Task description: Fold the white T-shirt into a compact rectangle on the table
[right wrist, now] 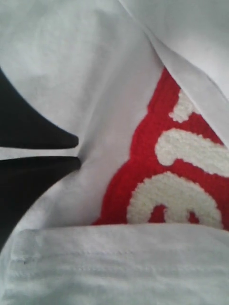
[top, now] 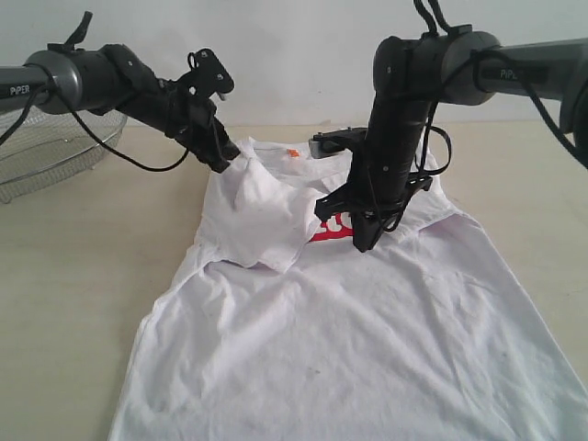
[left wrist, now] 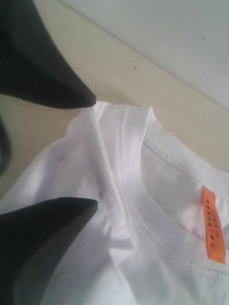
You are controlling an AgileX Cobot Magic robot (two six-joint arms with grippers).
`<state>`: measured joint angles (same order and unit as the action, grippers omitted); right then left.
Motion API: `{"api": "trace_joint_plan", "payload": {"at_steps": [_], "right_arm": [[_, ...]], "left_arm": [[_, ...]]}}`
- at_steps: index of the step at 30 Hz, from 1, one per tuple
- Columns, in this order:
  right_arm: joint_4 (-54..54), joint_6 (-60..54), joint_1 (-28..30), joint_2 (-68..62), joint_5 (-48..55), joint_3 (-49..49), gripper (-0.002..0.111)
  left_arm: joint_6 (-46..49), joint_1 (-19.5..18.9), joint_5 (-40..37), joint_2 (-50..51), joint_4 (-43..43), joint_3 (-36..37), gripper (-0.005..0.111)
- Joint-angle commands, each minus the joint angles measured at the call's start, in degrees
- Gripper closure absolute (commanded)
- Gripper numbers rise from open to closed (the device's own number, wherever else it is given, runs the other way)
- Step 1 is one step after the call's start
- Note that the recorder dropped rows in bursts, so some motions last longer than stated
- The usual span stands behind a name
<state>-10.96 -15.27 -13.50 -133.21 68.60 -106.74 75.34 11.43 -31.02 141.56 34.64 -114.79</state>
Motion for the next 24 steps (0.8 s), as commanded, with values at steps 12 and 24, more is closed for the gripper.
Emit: {"api": "trace_joint_plan", "payload": {"at_steps": [12,24], "right_arm": [[-1.7,-0.9,0.3,-0.6,1.4,0.1,0.108],[-4.4,-2.3,0.3,-3.7,1.4,0.1,0.108]], "left_arm": [[14.9,-0.1,-4.9,2.0,6.9,-0.2,0.053],[24.1,-0.1,-2.0,4.2,12.0,-0.2,0.056]]}}
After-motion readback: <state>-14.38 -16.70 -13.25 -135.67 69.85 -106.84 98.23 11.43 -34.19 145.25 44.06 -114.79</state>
